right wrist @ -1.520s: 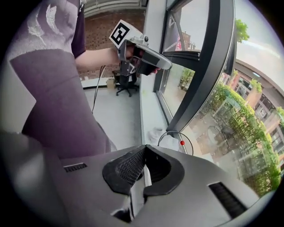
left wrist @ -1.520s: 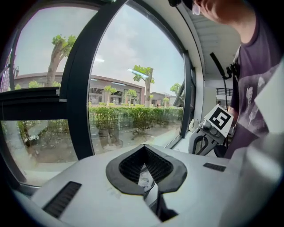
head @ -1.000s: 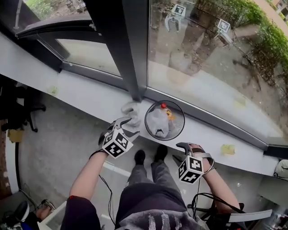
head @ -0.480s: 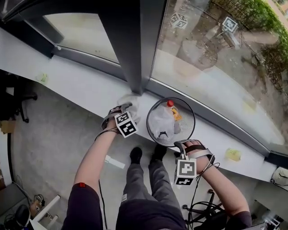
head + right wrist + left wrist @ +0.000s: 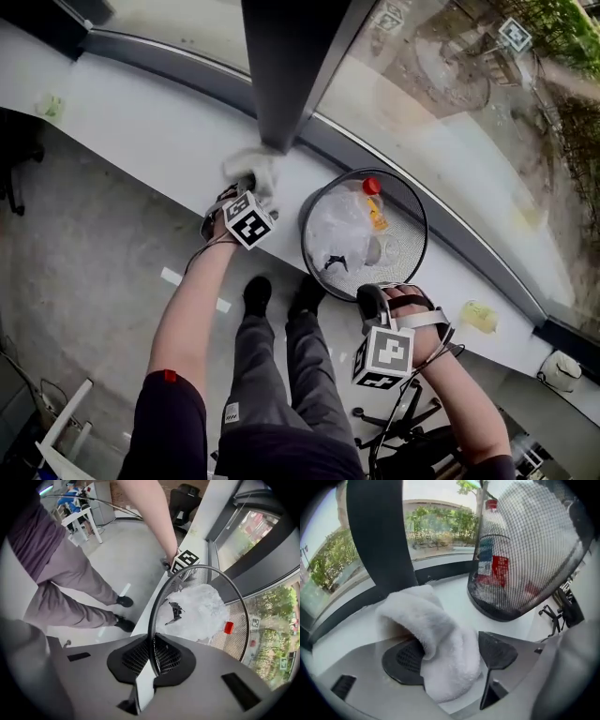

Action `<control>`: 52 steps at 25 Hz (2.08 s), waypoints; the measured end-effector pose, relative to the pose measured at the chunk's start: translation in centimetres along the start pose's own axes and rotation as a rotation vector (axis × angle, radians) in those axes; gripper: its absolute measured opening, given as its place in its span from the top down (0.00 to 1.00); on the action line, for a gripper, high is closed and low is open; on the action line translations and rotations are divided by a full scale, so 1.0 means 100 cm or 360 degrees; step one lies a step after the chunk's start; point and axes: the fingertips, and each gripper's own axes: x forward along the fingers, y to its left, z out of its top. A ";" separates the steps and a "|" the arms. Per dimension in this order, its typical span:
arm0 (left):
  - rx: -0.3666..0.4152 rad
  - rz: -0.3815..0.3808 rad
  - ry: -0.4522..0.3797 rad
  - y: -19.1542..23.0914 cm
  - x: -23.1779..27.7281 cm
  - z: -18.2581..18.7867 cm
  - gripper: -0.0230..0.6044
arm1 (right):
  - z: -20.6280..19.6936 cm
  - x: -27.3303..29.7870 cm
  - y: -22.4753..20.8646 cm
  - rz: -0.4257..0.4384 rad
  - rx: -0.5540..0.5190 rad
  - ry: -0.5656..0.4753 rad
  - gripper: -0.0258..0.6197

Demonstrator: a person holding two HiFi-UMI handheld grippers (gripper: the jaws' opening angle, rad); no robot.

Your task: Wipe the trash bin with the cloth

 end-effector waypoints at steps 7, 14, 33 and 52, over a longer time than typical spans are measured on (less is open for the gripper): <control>-0.0121 -0.0039 -0.0088 0.001 -0.006 -0.007 0.83 | 0.001 -0.008 0.010 0.0188 0.0462 -0.0041 0.92; -0.0317 -0.0290 -0.0850 -0.045 -0.112 0.081 0.85 | 0.011 -0.028 0.021 0.0266 0.0871 -0.0224 0.92; 0.0164 -0.0718 -0.1238 -0.202 -0.212 0.164 0.86 | -0.005 -0.058 -0.028 0.0463 0.1813 -0.0636 0.92; -0.0106 -0.0472 -0.1298 -0.136 -0.210 0.162 0.86 | -0.035 -0.013 0.012 0.0205 0.0681 -0.0089 0.91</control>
